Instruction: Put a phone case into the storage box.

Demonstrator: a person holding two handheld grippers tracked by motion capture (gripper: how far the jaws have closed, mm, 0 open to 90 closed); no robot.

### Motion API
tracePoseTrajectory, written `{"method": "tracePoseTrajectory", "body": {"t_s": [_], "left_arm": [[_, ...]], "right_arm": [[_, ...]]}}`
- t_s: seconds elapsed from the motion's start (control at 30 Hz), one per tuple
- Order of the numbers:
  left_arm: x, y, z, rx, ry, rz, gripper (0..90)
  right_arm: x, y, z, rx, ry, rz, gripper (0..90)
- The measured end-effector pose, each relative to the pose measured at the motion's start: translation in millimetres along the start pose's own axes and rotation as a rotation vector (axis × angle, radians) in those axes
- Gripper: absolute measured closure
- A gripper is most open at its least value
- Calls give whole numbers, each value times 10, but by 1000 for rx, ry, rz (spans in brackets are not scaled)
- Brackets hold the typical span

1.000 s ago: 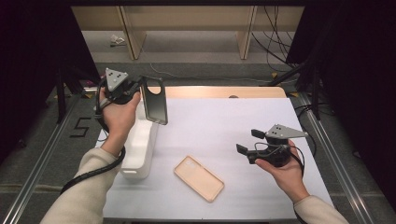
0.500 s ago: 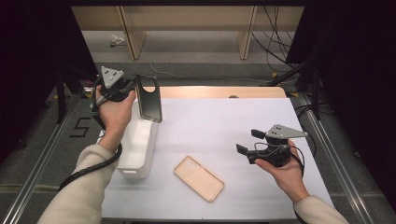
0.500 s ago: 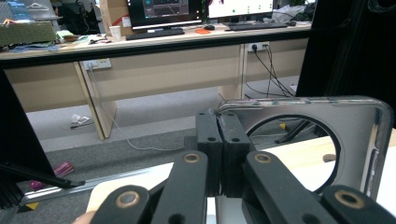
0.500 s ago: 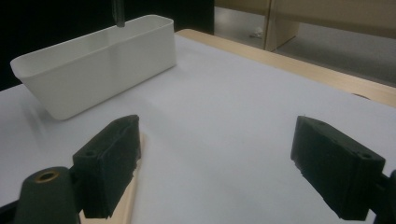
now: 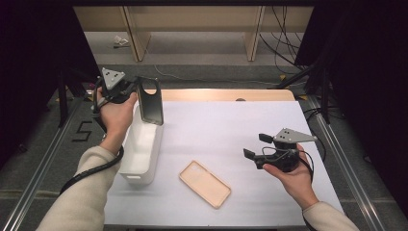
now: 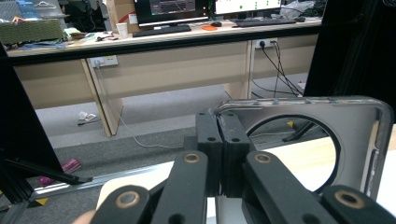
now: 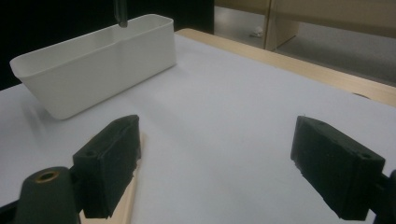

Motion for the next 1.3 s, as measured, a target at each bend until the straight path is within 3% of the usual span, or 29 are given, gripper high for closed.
{"method": "tracePoseTrajectory", "body": {"t_s": [0.87,1.3], "left_arm": [[-76,180,150,37,25,26,884],[-152,275,219,69,5,54,883]], "right_arm": [[1,-1,-7,0,7,-3,167],[2,-2,-6,0,6,-4,167]]}}
Point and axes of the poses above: each handheld gripper's, and its own axes: y roughly forward along the jaws, x roughly out of its top, z roughly to its left, the point moved 5 cm from there along y, roughly forward along the jaws, and after that the axes turned 11 degrees about y, right-handed, at the moved point
